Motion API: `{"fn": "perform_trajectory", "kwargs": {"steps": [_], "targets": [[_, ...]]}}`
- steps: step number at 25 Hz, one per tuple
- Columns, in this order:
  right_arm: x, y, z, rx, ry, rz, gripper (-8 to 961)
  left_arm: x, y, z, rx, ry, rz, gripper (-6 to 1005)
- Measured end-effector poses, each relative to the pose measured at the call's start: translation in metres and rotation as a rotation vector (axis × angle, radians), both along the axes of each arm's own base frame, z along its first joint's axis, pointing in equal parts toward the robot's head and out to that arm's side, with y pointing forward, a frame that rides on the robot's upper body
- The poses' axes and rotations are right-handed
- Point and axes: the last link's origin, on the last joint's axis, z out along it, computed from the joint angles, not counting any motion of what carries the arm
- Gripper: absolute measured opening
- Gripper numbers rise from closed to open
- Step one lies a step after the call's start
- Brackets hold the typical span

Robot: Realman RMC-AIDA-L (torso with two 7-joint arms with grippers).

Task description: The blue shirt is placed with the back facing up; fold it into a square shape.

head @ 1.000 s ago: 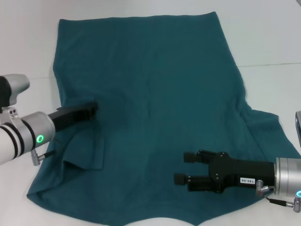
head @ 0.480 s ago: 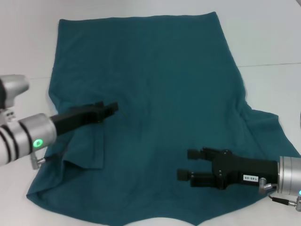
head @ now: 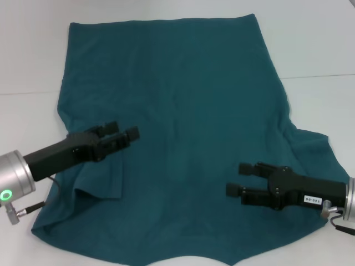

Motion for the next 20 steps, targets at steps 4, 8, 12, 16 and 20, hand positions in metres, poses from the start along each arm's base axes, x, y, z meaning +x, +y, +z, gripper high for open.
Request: {"fn": "perform_trajectory", "kwargs": {"steps": [4, 8, 12, 16, 20], "targets": [[0.001, 0.003, 0.009, 0.02, 0.002, 0.002, 940, -0.003, -0.013, -0.002, 0.001, 0.018, -0.072, 724], [0.002, 0.007, 0.024, 0.023, 0.004, -0.016, 941, -0.004, -0.031, -0.002, 0.02, 0.044, -0.201, 903], [0.008, 0.012, 0.044, 0.009, 0.008, -0.105, 941, -0.009, -0.045, -0.004, 0.049, 0.083, -0.29, 907], [0.016, 0.015, 0.062, 0.015, 0.021, -0.192, 941, -0.014, -0.054, -0.008, 0.063, 0.148, -0.367, 907], [0.023, 0.017, 0.082, 0.062, 0.047, -0.271, 941, -0.016, -0.06, -0.016, 0.035, 0.223, -0.457, 907]]}}
